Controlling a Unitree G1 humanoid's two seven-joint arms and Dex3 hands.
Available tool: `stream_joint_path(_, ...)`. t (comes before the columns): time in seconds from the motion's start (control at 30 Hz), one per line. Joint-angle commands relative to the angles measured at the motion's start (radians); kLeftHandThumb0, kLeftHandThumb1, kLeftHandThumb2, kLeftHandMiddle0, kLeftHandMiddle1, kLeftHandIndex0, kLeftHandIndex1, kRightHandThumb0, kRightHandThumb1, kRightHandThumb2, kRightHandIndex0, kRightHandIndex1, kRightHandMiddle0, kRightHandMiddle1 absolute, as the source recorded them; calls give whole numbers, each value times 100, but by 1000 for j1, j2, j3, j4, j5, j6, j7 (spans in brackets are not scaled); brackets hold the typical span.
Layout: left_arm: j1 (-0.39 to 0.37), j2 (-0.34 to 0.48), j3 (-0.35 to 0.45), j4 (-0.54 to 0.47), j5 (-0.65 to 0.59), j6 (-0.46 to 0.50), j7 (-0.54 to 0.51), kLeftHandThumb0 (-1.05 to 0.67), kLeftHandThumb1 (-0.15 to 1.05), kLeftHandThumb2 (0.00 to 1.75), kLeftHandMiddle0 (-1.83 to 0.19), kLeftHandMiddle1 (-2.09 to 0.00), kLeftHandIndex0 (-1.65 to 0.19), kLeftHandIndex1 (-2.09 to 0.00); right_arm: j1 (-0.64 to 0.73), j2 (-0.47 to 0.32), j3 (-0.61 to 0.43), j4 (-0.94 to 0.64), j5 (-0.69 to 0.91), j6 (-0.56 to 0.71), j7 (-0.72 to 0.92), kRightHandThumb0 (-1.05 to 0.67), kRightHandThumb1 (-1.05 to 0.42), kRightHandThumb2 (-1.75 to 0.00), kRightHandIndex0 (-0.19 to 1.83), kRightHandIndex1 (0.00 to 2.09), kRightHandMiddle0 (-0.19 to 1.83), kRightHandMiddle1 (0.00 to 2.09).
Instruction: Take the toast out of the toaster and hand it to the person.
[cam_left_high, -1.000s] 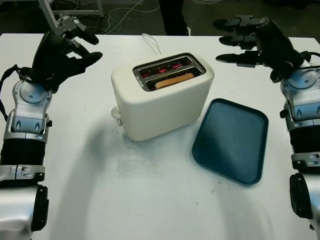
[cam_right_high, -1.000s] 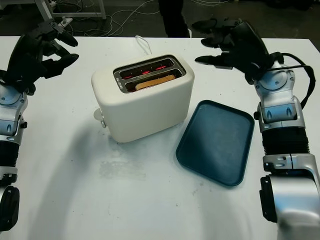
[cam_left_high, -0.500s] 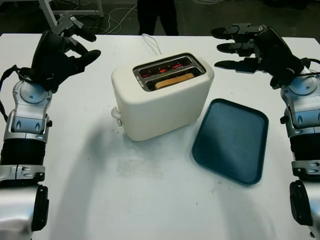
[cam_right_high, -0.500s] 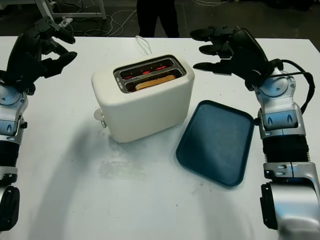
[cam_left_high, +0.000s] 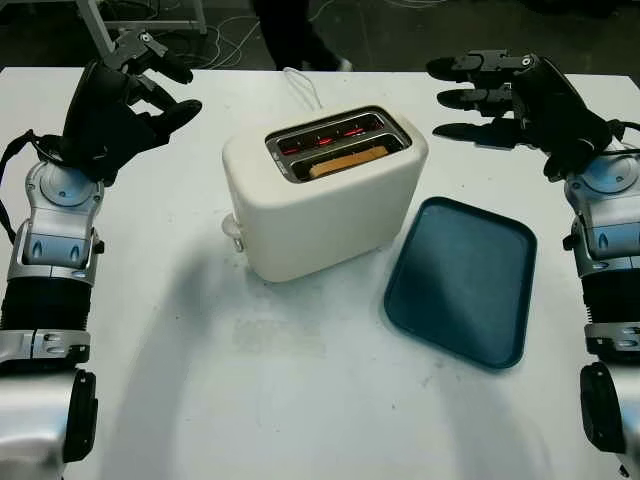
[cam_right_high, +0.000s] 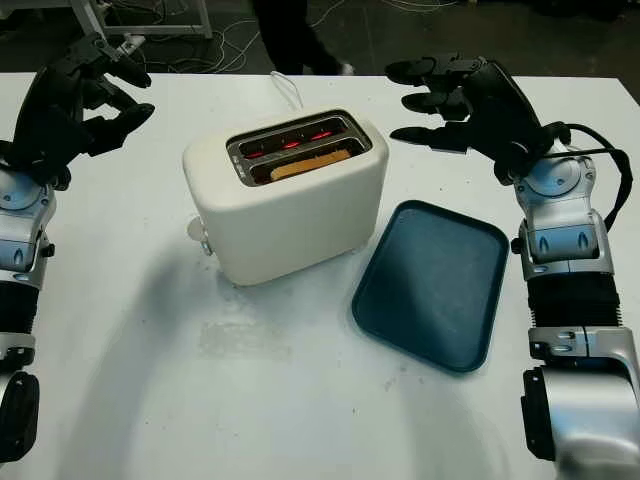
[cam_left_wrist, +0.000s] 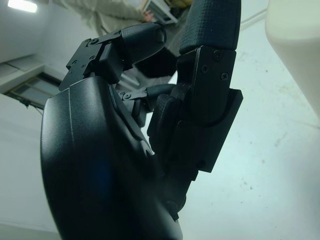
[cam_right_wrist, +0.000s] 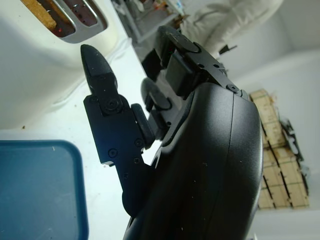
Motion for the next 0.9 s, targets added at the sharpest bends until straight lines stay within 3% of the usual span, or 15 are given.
stream_joint_path(0.0, -5, 9, 9, 10, -8, -28, -8, -105, 92, 33, -33, -155, -27, -151, -4, 0, 2, -8, 3, -4, -1, -38, -79, 0, 65, 2, 64, 0)
stream_joint_path(0.5, 6, 11, 9, -6, -6, -21, -16, -105, 92, 33, -35, -153, -29, -149, -4, 2, 3, -16, 3, -5, -3, -38, -78, 0, 67, 2, 65, 1)
stream_joint_path(0.87, 57, 0, 23, -59, -31, 13, -18, -105, 92, 29, -35, -152, -30, -147, 32, 1, -3, -55, -22, 11, -40, -42, -85, -2, 69, 3, 65, 1)
